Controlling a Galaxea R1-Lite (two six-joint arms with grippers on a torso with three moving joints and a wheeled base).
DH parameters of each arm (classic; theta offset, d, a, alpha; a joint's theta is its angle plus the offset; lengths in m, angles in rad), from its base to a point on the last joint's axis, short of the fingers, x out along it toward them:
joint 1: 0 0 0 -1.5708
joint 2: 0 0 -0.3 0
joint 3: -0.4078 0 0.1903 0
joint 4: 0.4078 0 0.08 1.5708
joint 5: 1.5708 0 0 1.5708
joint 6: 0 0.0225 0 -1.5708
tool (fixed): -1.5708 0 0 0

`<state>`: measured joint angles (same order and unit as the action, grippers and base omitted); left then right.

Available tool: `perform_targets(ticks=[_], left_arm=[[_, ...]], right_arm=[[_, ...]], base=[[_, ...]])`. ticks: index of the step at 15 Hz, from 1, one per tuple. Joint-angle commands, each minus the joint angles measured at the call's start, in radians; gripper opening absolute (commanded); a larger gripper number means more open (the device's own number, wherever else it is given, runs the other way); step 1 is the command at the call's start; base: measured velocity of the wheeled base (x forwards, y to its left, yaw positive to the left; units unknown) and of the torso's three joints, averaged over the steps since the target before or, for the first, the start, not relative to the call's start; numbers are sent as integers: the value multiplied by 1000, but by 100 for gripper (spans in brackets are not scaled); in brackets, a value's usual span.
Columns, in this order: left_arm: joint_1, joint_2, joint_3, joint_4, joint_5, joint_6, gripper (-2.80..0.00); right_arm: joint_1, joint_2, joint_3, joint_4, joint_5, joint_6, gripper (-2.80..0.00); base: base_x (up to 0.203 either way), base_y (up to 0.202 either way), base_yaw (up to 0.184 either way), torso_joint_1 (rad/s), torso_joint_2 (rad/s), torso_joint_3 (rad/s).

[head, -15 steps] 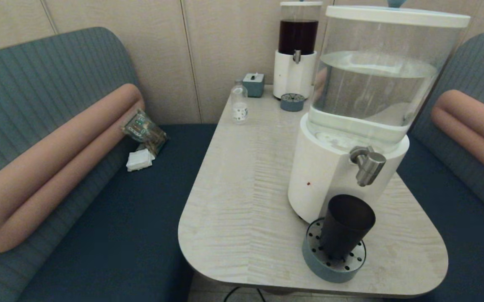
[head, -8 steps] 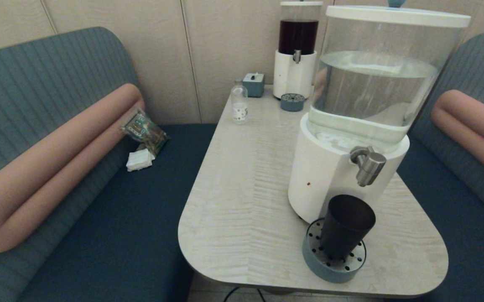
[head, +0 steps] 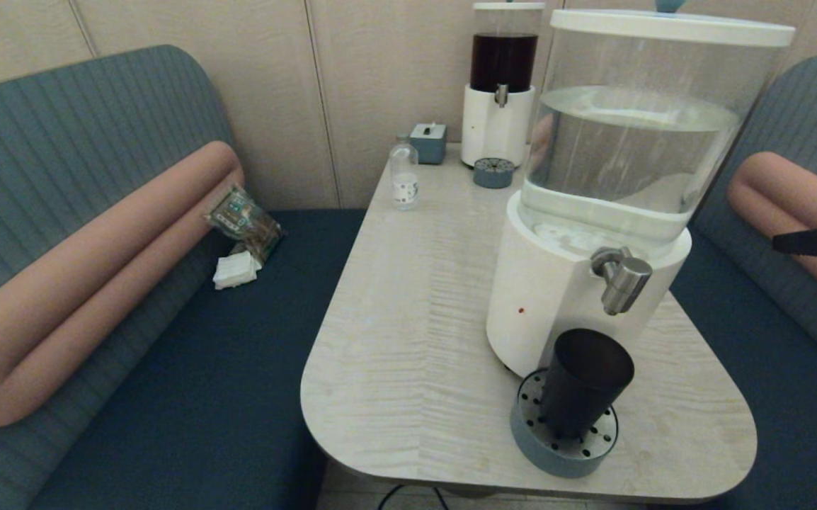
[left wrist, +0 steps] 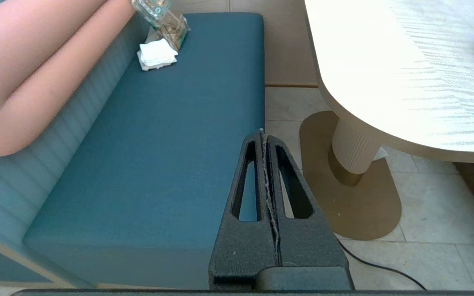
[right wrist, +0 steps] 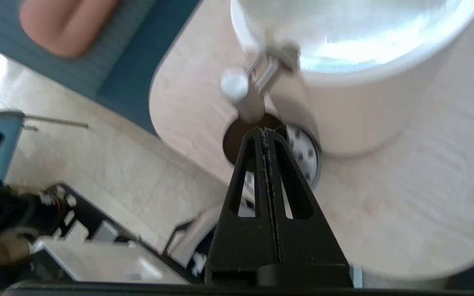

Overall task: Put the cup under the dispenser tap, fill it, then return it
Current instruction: Turn on the faucet

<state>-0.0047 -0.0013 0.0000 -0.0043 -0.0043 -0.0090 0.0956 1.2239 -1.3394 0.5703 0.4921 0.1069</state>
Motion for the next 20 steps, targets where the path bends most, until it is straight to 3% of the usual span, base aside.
perform_targets(ticks=[1,9,20], left_arm=[[0,1,2,0,0,0,-280],[1,1,2,0,0,0,-280],[0,1,2,1,0,0,-280]], right_arm=[[10,28,0,-13,-1,7,-280],[13,127,47,-58,3,1,-280],[85,211,72,-164,3,-4,-280]], base=[[0,0,0,0,0,0],[0,0,0,0,0,0],[0,0,0,0,0,0]])
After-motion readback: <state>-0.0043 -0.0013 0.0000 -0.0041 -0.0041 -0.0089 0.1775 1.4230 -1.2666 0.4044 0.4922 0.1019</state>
